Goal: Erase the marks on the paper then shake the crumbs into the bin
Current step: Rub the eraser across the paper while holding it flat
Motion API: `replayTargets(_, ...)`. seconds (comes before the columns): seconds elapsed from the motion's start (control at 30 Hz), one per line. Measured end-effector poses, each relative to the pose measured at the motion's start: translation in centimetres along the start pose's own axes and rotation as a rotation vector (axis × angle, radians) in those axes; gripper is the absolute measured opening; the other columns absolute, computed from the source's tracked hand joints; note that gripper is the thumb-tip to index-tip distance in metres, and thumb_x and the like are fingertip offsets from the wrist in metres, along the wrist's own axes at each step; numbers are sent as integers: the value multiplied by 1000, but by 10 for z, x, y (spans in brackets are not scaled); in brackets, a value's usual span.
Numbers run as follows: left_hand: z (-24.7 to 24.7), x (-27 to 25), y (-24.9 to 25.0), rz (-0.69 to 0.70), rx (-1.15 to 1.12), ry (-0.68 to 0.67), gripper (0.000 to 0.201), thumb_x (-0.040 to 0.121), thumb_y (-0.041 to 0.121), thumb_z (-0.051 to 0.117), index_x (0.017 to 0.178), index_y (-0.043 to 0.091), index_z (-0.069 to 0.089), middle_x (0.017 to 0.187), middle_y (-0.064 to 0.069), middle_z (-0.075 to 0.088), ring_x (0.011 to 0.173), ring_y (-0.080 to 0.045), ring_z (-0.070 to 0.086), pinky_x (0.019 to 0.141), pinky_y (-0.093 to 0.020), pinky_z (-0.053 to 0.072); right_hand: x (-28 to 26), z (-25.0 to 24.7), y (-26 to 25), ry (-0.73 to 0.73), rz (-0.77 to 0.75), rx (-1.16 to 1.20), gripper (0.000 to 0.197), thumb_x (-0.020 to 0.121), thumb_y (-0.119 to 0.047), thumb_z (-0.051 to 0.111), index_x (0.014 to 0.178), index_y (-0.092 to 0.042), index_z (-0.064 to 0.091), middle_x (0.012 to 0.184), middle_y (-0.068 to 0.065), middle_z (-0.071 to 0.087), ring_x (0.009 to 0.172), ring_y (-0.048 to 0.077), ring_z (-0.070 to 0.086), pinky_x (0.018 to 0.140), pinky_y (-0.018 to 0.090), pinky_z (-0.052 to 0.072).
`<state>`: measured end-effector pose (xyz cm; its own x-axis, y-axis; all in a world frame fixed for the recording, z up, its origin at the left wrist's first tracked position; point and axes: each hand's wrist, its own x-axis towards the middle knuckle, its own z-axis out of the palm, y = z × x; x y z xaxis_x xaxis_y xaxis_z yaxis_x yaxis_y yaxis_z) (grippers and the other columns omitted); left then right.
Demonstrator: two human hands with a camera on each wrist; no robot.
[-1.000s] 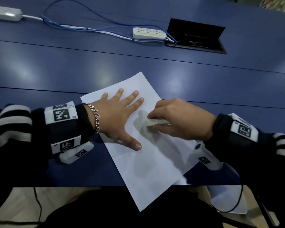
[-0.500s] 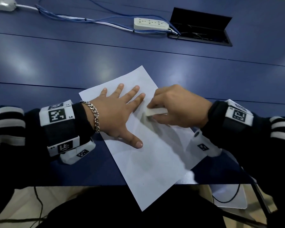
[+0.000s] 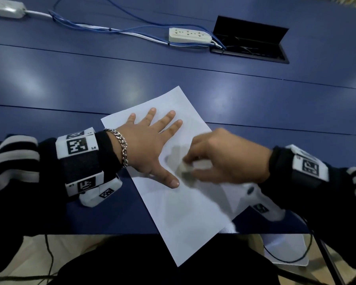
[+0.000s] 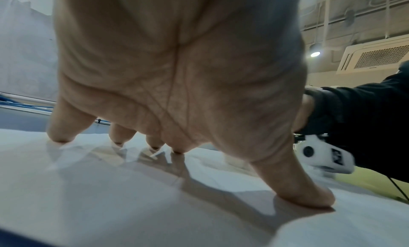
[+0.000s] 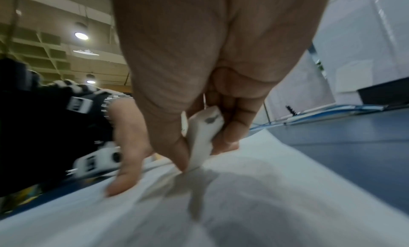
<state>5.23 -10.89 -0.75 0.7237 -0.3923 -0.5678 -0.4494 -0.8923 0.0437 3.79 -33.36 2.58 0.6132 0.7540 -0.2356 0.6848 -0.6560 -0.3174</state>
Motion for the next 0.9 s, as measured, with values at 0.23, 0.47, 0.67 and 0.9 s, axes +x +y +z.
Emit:
replayTargets(0.23,0,-2,1,14,-10,59,153,49,110,45,161,33,-26,171,5,-29,159,-37,-18,129,-56,-4,-41,-23,31,152,186,-5,31,88,-46,72,117,-36,70,107,-22,68,95,0,61,82,8,41)
replayTargets(0.47,-26,11,-6,-7,-92,249,115,60,98,62,138,17,40,140,-4,38,133,-29,39,112,-46,37,-63,-5,25,-10,185,5,30,88,-52,70,116,-39,69,106,-23,64,98,-4,59,88,19,49)
replayTargets(0.67,-21,19,-13,18,-81,72,150,60,96,66,165,28,-16,172,9,-24,161,-32,-13,129,-56,8,-34,-33,27,-91,130,-24,37,88,-52,69,122,-40,67,114,-24,68,102,-3,61,90,19,49)
replayTargets(0.9,-31,21,-6,8,-56,22,148,62,91,71,165,33,-18,172,13,-24,160,-36,-16,126,-64,7,26,-30,43,68,140,-47,34,86,-50,69,115,-31,72,106,-12,68,96,9,62,89,27,49)
